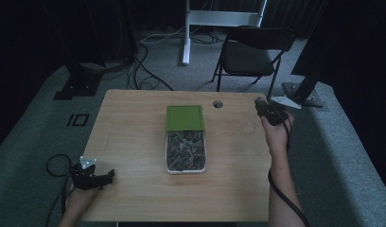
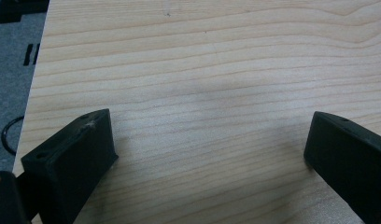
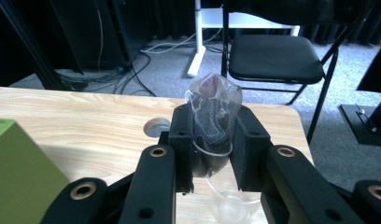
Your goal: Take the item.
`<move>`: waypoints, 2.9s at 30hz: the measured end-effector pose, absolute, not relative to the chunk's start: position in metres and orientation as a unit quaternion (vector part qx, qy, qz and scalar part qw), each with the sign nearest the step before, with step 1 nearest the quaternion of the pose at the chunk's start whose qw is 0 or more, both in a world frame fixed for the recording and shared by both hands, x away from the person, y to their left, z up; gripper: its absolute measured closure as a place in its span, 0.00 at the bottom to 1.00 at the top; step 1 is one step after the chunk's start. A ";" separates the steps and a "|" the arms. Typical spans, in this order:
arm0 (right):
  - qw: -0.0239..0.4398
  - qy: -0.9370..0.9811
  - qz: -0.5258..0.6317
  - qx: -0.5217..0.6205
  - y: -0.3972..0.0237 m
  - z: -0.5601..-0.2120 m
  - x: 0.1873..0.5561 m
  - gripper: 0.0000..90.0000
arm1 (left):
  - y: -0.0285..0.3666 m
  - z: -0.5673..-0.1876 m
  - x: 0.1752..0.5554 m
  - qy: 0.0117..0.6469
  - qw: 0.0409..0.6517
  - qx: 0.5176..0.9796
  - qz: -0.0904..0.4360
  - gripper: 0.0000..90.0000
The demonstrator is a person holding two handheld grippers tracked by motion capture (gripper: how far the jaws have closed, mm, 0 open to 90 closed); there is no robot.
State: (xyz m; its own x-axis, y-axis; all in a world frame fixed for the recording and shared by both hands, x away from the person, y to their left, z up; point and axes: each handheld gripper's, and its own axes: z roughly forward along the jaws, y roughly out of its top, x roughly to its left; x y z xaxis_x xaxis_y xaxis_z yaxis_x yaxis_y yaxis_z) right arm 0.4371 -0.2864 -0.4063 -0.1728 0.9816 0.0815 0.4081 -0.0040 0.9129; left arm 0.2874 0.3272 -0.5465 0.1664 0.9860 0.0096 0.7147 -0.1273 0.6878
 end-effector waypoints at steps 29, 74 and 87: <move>0.304 0.626 0.385 0.606 -0.295 -0.425 0.478 0.81 | 0.327 -0.547 0.287 0.599 0.280 0.710 0.242 0.03; 0.272 0.643 0.430 0.573 -0.291 -0.420 0.451 0.57 | 0.327 -0.547 0.287 0.598 0.280 0.710 0.243 0.03; 0.262 0.654 0.456 0.544 -0.289 -0.427 0.424 0.49 | 0.327 -0.547 0.287 0.598 0.280 0.711 0.243 0.03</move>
